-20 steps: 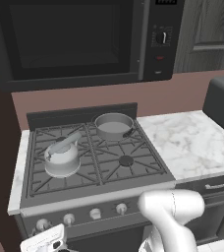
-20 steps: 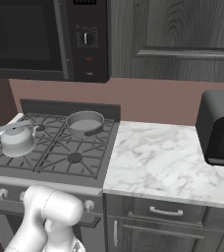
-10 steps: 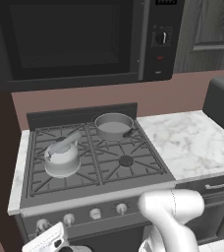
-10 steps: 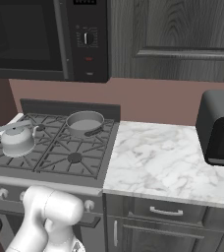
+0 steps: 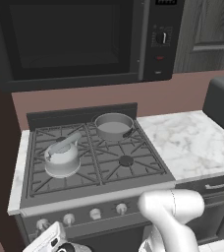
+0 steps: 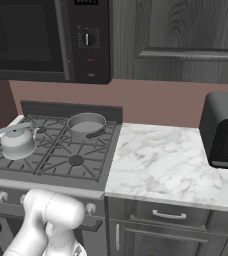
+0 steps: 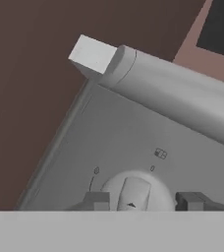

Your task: Pick the kettle from the counter and place it on a stove burner. Then turn the burner on.

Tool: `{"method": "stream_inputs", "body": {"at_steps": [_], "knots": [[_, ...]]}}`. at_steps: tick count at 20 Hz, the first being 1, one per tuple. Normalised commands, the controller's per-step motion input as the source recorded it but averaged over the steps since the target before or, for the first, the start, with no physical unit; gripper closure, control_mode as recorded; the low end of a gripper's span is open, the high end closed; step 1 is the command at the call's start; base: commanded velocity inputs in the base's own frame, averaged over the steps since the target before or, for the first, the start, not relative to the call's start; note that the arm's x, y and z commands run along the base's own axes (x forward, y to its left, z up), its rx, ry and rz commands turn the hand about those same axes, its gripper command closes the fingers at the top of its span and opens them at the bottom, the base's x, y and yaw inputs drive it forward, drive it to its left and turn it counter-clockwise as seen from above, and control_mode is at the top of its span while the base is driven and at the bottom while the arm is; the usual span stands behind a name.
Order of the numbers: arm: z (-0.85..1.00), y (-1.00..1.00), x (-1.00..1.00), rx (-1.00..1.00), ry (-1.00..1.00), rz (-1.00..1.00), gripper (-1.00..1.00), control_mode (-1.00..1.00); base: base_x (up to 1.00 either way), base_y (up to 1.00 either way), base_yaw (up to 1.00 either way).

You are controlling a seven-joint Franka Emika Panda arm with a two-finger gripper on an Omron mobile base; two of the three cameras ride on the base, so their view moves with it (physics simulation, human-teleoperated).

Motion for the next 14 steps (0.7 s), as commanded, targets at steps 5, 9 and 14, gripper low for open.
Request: {"method": "stream_inputs", "body": {"at_steps": [5,9,14], "knots": [[-0.52,0.01,0.08,-0.26,0.32,0.35,1.0,-1.0,0.0,0.0,0.0],[-0.55,0.0,0.11,-0.25,0.3,0.34,1.0,-1.0,0.0,0.0,0.0],[-0.6,0.0,0.16,-0.27,0.34,0.34,1.0,-1.0,0.0,0.0,0.0]]}}
